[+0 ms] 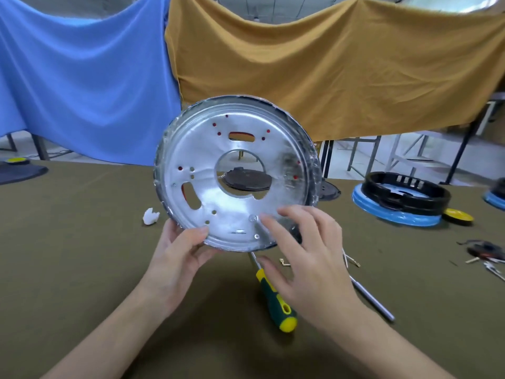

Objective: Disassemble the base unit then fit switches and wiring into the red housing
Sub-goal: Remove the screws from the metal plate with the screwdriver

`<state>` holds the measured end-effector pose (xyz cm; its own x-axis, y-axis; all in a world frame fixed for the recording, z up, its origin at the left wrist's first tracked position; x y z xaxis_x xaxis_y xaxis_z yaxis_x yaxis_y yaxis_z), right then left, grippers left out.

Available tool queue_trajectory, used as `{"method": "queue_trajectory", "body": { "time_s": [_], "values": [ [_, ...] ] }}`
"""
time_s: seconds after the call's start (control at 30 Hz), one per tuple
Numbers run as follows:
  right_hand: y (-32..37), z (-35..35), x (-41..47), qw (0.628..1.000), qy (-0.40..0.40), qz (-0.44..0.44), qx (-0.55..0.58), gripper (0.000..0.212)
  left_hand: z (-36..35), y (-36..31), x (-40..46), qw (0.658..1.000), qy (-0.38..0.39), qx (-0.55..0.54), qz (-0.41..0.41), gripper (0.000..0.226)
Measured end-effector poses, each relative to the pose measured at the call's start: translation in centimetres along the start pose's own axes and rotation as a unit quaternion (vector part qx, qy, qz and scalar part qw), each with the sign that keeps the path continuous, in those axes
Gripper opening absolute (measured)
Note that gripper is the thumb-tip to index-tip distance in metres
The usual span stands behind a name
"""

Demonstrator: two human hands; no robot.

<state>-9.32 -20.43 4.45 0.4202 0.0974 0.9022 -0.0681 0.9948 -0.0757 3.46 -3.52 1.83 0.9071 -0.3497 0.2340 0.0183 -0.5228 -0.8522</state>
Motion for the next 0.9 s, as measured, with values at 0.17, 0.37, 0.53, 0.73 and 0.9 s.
{"method": "queue_trajectory", "body": {
  "time_s": [0.17,0.37,0.53,0.73,0.9],
  "values": [
    [0.35,-0.81,-0.53,0.998,-0.004,0.053,-0.025,0.024,-0.25,0.13,-0.28,1.000,0.011,0.022,0.000,0.061],
    [0.09,-0.70,-0.65,0.998,-0.016,0.065,-0.008,0.021,-0.21,-0.28,-0.24,1.000,0.009,0.023,0.000,0.058],
    [0.22,-0.57,-0.56,0.997,-0.021,0.077,-0.014,0.021,-0.11,-0.43,-0.28,0.999,0.008,0.038,0.005,0.059],
    [0.19,-0.47,-0.51,0.998,-0.001,0.070,0.007,0.019,-0.04,-0.49,-0.31,0.999,0.003,0.041,0.012,0.062],
    [0.02,-0.55,-0.41,0.994,0.090,0.035,0.055,0.021,-0.07,-0.52,-0.41,0.998,0.004,0.061,0.007,0.060]
  ]
}}
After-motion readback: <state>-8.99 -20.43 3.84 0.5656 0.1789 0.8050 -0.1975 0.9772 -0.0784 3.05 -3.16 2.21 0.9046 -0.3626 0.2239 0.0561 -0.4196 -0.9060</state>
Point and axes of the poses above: each hand's wrist, its own x-axis towards the middle knuckle, its own z-axis out of the back of the hand, y = z × x, the point moved 2 cm from there along x, towards the middle knuckle, and after that the axes turned 7 degrees about -y, right-handed, at the moved point
